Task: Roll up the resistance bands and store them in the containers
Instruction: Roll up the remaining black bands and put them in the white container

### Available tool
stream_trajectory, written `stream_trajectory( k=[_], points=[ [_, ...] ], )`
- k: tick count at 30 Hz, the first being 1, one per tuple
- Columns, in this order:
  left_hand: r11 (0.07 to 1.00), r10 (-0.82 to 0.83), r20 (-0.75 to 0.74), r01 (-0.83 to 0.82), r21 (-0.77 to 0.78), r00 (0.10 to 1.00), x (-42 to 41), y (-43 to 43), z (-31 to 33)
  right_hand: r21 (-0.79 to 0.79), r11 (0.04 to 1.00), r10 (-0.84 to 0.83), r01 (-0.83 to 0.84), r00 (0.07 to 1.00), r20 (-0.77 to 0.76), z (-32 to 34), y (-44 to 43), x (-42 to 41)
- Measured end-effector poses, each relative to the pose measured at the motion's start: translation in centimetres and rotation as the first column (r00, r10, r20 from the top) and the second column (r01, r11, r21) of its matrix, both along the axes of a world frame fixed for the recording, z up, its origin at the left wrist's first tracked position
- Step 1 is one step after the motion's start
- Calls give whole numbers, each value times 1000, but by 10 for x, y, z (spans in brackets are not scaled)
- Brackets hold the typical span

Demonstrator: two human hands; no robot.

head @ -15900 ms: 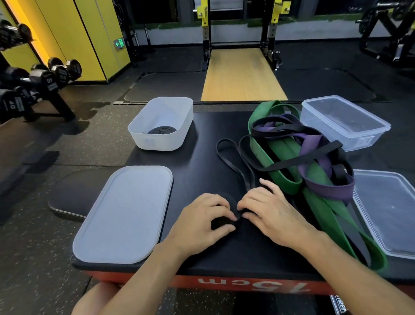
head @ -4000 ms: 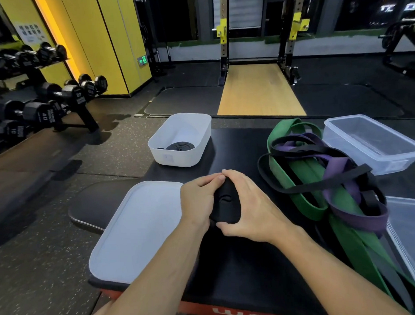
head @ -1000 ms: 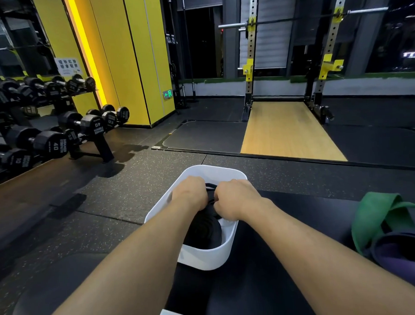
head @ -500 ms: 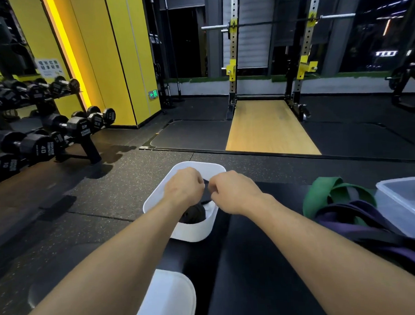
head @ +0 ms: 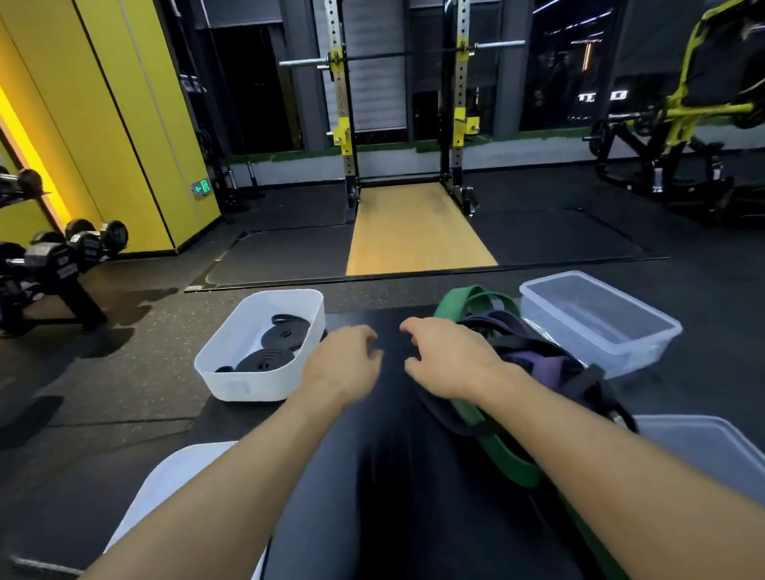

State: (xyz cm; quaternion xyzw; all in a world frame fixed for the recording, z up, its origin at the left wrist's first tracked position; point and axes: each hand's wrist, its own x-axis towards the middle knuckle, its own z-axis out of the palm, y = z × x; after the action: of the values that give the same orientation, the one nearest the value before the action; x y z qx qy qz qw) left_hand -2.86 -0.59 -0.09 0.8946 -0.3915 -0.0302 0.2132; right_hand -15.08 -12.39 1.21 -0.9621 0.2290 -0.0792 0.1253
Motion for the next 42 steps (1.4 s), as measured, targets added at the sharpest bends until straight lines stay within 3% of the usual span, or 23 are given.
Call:
stream_trajectory(
  k=[7, 13, 17, 20, 24, 26, 29, 33, 36, 39, 42],
  points=[
    [984, -169, -117, 160, -85, 979, -80, -30, -8, -57, 995, -82, 83, 996, 19, 1, -26, -79],
    [898, -437, -278, 399, -185, 855, -138, -57, -13, -68, 961, -274, 270, 960, -56, 4, -75, -140],
    [908, -420, -268, 403, -119, 867, -160, -68, -20, -2, 982, -184, 187, 964, -193, -4, -82, -161],
    [931, -365, -195, 362, -50, 910, -164, -71, -25, 17, 989, -142, 149, 967, -212, -6, -83, -171],
    [922, -383, -286, 346, -173, 878, -162, -68, -22, 22, 989, -138, 145, 970, -202, -7, -85, -177],
    [909, -392, -358, 297, -292, 847, -155, -65, -13, 37, 983, -171, 178, 974, -149, -7, -86, -178],
    [848, -430, -533, 123, -516, 728, -143, -50, 8, 61, 973, -219, 224, 972, -84, -7, -86, -179],
    [652, -582, -630, -167, -739, 515, -124, -25, 30, 93, 964, -242, 248, 968, -71, -6, -80, -175],
    [497, -698, -614, -367, -786, 368, -104, -7, 33, 103, 975, -191, 199, 979, -76, -7, -72, -167],
    [401, -790, -574, -525, -751, 218, -86, 13, 31, 106, 978, -167, 180, 979, -115, -3, -62, -154],
    [380, -799, -565, -557, -739, 205, -75, 31, 23, 66, 986, -141, 155, 973, -182, 3, -55, -141]
  ],
)
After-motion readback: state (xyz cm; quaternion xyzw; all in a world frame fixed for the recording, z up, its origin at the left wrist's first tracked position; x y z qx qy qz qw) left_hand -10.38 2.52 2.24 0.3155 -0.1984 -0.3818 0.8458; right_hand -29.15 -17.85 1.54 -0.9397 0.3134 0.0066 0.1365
